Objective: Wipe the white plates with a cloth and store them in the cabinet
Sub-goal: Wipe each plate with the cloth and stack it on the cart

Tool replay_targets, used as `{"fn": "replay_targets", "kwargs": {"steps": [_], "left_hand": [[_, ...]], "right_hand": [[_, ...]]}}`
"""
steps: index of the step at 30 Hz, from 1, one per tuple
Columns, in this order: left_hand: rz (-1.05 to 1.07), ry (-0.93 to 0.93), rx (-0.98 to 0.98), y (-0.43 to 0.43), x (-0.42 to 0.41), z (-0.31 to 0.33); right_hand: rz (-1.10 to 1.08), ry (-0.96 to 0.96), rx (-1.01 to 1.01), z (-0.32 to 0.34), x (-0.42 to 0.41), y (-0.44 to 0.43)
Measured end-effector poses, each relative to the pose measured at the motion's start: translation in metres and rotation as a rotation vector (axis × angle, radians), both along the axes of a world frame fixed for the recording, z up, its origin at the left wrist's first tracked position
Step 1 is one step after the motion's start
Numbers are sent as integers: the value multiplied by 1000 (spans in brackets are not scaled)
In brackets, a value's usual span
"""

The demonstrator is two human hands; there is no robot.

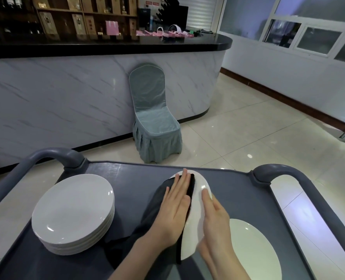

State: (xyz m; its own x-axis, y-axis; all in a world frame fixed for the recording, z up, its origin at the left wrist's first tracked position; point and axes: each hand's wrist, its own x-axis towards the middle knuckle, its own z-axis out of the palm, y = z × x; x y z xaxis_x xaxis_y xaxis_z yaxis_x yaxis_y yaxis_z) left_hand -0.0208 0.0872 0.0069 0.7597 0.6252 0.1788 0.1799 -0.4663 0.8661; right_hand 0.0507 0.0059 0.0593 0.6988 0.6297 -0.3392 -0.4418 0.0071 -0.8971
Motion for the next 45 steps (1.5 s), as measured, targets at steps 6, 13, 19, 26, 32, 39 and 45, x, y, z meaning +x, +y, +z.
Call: {"fn": "replay_targets", "kwargs": {"steps": [6,13,19,26,32,39,45], "left_hand": [[11,113,-22,-18,-22,-17],[-18,16,-80,-5,-12,-4],[-56,294,251,4,-26,-38],[-165,93,20,-14,-8,-14],[-43,315,89,13,-18,-34],[-134,29,-54,-35,-7,-17],[-5,186,-127,7,-14,-25]], "right_hand": [[-104,-32,36,6,21,-1],[-37,-3,8,-6,-3,-2],[-139,22,56,4,21,8],[-120,71,13,-12,14,4],[-169,59,44,-2,24,5],[-181,55,18,-11,19,-2],[-113,-49,-9,-19,5,-5]]}}
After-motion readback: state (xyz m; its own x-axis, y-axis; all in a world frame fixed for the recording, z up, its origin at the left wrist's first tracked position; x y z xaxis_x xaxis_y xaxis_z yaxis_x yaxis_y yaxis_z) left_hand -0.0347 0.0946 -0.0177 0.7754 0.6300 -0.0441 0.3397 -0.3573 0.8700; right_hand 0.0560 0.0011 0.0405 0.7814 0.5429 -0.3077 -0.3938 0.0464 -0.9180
